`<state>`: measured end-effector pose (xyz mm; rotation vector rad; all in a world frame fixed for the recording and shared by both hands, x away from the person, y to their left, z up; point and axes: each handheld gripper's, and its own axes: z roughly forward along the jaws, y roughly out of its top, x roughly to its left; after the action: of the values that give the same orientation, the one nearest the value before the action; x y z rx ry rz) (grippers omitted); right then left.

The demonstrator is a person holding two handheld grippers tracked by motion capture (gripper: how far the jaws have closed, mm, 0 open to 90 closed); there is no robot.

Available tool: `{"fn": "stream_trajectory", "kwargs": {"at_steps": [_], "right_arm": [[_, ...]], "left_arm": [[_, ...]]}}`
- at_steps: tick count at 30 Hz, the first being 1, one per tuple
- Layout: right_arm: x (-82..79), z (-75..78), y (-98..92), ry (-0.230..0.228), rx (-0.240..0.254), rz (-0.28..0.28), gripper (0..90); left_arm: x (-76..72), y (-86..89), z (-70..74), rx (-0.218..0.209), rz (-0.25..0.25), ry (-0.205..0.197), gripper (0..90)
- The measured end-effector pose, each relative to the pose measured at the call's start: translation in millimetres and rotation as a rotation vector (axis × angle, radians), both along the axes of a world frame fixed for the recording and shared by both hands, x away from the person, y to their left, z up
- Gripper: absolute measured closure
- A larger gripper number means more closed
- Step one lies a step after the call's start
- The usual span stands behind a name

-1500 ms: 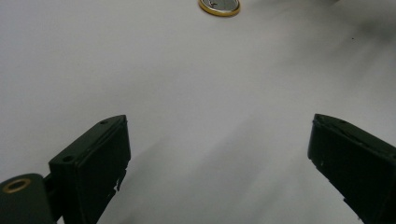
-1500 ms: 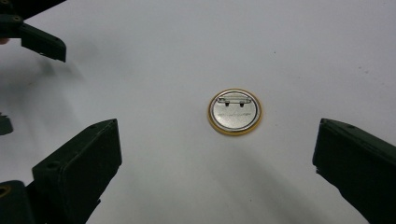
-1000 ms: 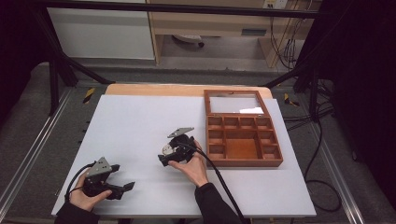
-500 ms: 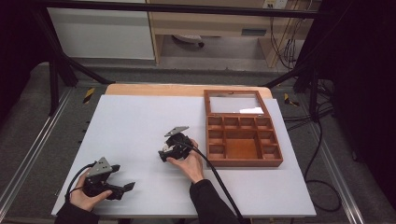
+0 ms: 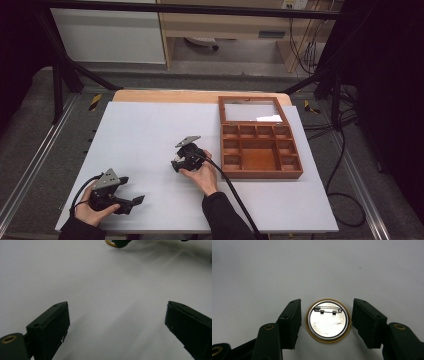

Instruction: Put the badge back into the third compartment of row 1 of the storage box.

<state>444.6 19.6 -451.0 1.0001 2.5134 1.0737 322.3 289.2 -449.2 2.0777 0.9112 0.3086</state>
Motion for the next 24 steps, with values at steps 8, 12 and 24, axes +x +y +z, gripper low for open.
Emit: {"fn": "stream_trajectory", "kwargs": {"at_steps": [8, 12, 24], "right_arm": [[-0.9, -0.2, 0.9, -0.017, -0.021, 0.000, 45.0], [-1.3, -0.3, 0.9, -0.025, -0.030, 0.001, 46.3], [-2.6, -0.4, 1.9, -0.036, -0.045, 0.007, 46.5]], "left_arm": [[0.1, -0.4, -0.1, 0.002, 0.000, -0.001, 5.5], [0.0, -0.4, -0.1, 0.002, -0.001, -0.001, 5.5], [0.0, -1.4, -0.3, 0.004, -0.004, -0.001, 5.5]]}}
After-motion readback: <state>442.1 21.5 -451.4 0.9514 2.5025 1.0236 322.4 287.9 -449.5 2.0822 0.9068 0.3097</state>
